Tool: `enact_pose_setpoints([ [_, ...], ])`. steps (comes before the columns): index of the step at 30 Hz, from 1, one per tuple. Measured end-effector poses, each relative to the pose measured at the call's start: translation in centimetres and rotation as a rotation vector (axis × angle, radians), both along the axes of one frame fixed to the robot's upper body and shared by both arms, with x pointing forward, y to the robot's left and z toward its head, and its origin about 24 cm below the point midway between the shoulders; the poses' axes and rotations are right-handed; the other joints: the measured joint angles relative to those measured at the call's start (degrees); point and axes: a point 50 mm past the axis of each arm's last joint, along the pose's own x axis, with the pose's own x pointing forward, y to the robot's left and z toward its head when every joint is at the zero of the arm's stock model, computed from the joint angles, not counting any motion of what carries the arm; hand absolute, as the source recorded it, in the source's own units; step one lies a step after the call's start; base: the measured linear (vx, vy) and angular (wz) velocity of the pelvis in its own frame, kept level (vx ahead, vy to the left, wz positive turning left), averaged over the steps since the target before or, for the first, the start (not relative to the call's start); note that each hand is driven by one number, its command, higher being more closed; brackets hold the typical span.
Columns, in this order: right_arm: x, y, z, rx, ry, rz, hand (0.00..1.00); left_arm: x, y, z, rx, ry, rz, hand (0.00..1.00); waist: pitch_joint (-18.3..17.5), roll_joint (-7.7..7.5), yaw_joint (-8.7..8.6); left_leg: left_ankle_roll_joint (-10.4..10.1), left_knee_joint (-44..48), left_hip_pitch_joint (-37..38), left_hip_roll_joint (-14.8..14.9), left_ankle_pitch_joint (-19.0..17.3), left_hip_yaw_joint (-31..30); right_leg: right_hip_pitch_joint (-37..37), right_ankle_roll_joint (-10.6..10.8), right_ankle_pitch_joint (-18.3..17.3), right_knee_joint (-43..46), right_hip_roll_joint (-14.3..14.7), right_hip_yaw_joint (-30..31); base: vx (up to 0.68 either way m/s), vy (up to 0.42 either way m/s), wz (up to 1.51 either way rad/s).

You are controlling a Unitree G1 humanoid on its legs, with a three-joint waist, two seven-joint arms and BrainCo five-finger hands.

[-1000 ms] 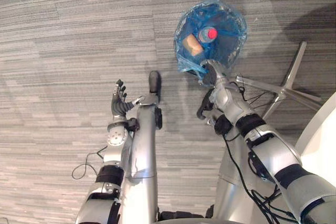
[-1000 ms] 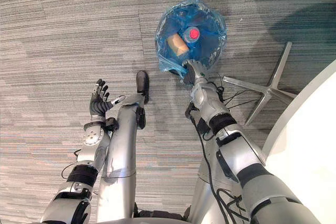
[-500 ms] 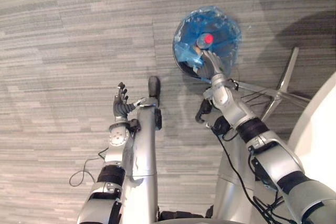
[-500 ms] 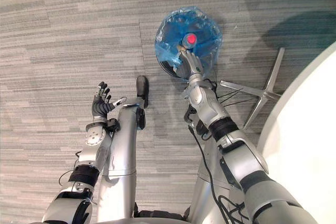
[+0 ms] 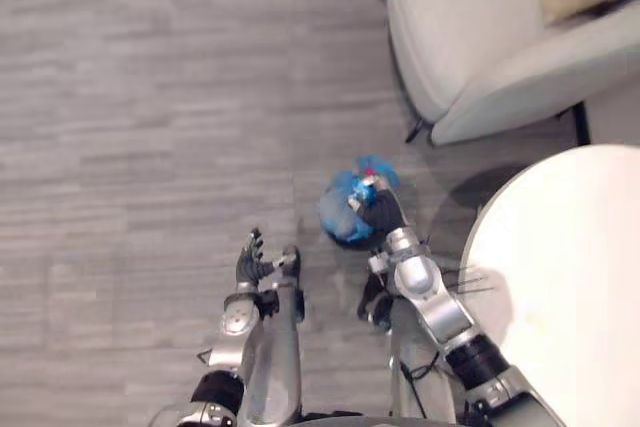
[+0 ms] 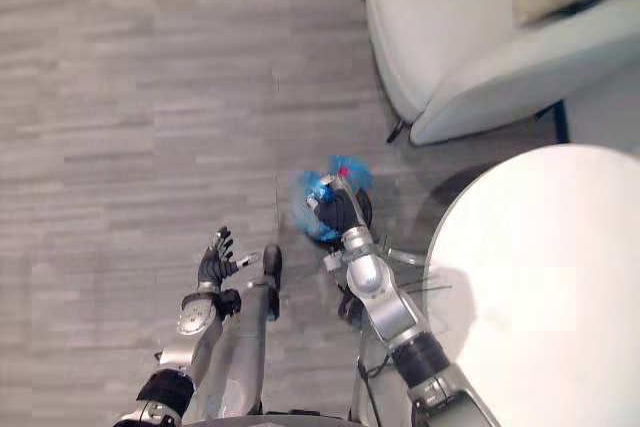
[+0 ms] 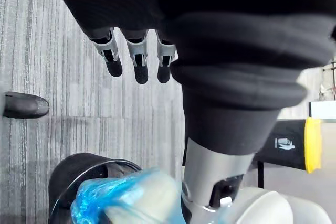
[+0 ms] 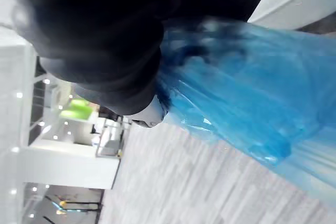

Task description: Gather rubbish on tea table into small bin, then transfer packed bag to large trash can.

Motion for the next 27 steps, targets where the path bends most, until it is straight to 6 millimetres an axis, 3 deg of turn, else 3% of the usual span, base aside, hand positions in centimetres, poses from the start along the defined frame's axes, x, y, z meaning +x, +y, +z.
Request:
enact_pose_setpoints([
  [4, -0.2, 0.1, 0.0, -0.014, -0.001, 0.063, 1.0, -2.6, 1.2, -1.4, 0.034, 0.08, -0.01, 0.0, -3.1, -0.1, -0.1, 0.3, -6.0, 9.4, -0.4, 0.5, 5.2, 7.7, 1.1, 4.5, -9.1, 1.6, 4.9, 0.12, 0.1, -0.67],
  [9, -0.1, 0.1, 0.4, 0.028, 0.012, 0.103, 1.0, -1.8, 1.8, 0.2, 0.057, 0.001, -0.025, 0.0, -3.4, -0.08, -0.09, 1.3, -2.9, 10.8, -1.2, -0.1, 3.9, 7.8, 2.4, 3.6, -2.9, 0.8, 7.3, -0.04, 0.048, 0.0],
  [10, -0.1, 0.1, 0.6, 0.041, 0.007, 0.105, 1.0, -1.6, 1.9, 0.6, 0.059, -0.024, -0.029, 0.0, -3.3, 0.17, -0.05, 2.0, -2.7, 10.8, -0.5, -0.6, 3.2, 8.0, 3.1, 1.4, -0.5, 0.7, 8.2, -0.12, -0.052, 0.76],
  [11, 0.0, 0.0, 1.1, 0.077, -0.002, 0.101, 1.0, -0.8, 2.1, 1.6, 0.066, -0.07, -0.038, 0.0, -3.0, -0.23, -0.52, 2.2, -1.3, 10.3, -1.7, -0.7, 0.7, 6.9, 2.8, -4.4, 11.3, -0.4, 10.5, -0.13, -0.124, 1.04],
  [12, 0.2, -0.1, 1.5, 0.087, -0.009, 0.107, 1.0, -0.5, 1.9, 2.3, 0.064, -0.109, -0.041, 0.0, -3.1, -0.48, -0.05, 2.0, 0.0, 10.0, -2.7, -0.6, -1.3, 7.9, 3.9, -7.6, 19.5, -0.7, 12.6, -0.15, -0.138, 1.24],
  [13, 0.5, 0.1, 2.1, 0.093, -0.03, 0.119, 1.0, -0.6, 2.0, 2.9, 0.064, -0.139, -0.038, 0.0, -3.5, -1.0, 0.2, 1.9, 1.1, 9.2, -3.2, -0.6, -2.8, 9.5, 4.0, -8.9, 21.5, -0.5, 13.4, -0.14, -0.154, 0.89],
  [14, 0.7, 0.2, 2.8, 0.106, -0.048, 0.13, 1.0, -0.5, 2.2, 3.5, 0.067, -0.166, -0.03, 0.0, -3.5, -1.11, 0.31, 1.4, 1.7, 8.3, -3.7, -0.2, -4.0, 10.1, 3.6, -9.8, 19.9, -0.2, 13.9, -0.26, -0.173, 0.73],
  [15, 1.3, 0.2, 4.2, 0.123, -0.093, 0.148, 1.0, -0.6, 2.3, 4.4, 0.062, -0.213, -0.014, 0.0, -4.2, 0.11, 0.68, 0.7, 1.1, 6.1, -3.6, 1.0, -5.6, 11.0, 3.4, -11.6, 14.0, 1.2, 13.8, -0.33, -0.189, 0.37],
  [16, 1.8, 0.2, 5.6, 0.135, -0.143, 0.168, 1.0, -0.7, 2.0, 5.0, 0.054, -0.249, -0.017, 0.0, -4.5, 1.44, 2.31, 0.4, -1.0, 4.2, -2.7, 2.4, -6.4, 11.4, 1.1, -13.0, 7.6, 2.9, 13.6, -0.35, -0.168, 0.18],
  [17, 2.0, 0.0, 6.0, 0.13, -0.162, 0.171, 1.0, -0.6, 1.7, 5.0, 0.044, -0.256, -0.016, 0.0, -4.4, 2.82, 2.56, 0.1, -1.6, 3.5, -1.8, 2.8, -7.1, 11.4, 1.2, -12.4, 7.0, 3.9, 13.0, -0.25, -0.1, 0.15],
  [18, 2.6, -0.6, 7.1, 0.122, -0.198, 0.169, 1.0, -0.6, 1.2, 5.4, 0.021, -0.277, -0.016, 0.0, -4.1, 5.52, 2.64, -0.3, -4.4, 2.0, -0.4, 3.7, -9.7, 10.2, 0.4, -10.2, 5.1, 6.1, 11.2, -0.26, -0.102, 0.51],
  [19, 3.0, -1.3, 7.5, 0.102, -0.208, 0.153, 1.0, -0.5, 0.4, 6.0, 0.005, -0.307, -0.034, 0.0, -4.2, 6.11, 2.69, -0.4, -8.2, 2.0, 0.3, 3.8, -11.0, 9.2, -0.9, -8.8, 4.9, 6.7, 9.7, -0.28, -0.139, 0.91],
  [21, 3.8, -2.8, 7.6, 0.088, -0.199, 0.108, 1.0, 0.4, -0.5, 7.6, -0.019, -0.382, -0.069, 0.0, -4.1, 5.85, 2.36, 0.4, -10.8, 1.2, 1.3, -1.0, -8.2, 9.2, -3.0, -5.9, 1.8, 5.7, 5.2, -0.29, -0.117, 1.03],
  [23, 4.9, -4.2, 8.1, 0.078, -0.194, 0.053, 1.0, 1.8, -1.9, 9.5, -0.035, -0.479, -0.14, 0.0, -3.5, 4.46, 0.66, 1.3, -0.1, -2.1, -0.8, -0.7, -3.0, 9.1, -3.6, -3.3, -0.9, 2.4, 1.2, -0.27, -0.081, 1.08],
  [25, 5.0, -4.8, 8.3, 0.081, -0.189, 0.048, 1.0, 2.2, -2.4, 11.1, -0.039, -0.56, -0.173, 0.0, -3.8, 4.8, -0.36, 3.2, 8.9, 2.8, -1.3, -3.3, 0.3, 10.0, -3.2, -0.3, -4.5, 1.1, 0.4, -0.18, -0.007, 0.46],
  [27, 5.0, -5.2, 8.6, 0.081, -0.2, 0.045, 1.0, 3.1, -3.1, 12.3, -0.029, -0.616, -0.226, 0.0, -4.0, 5.13, -1.06, 1.8, 5.0, 9.5, -1.3, -6.8, 1.4, 11.1, -2.4, 2.1, -8.0, 1.0, -0.5, -0.14, 0.058, 0.3],
])
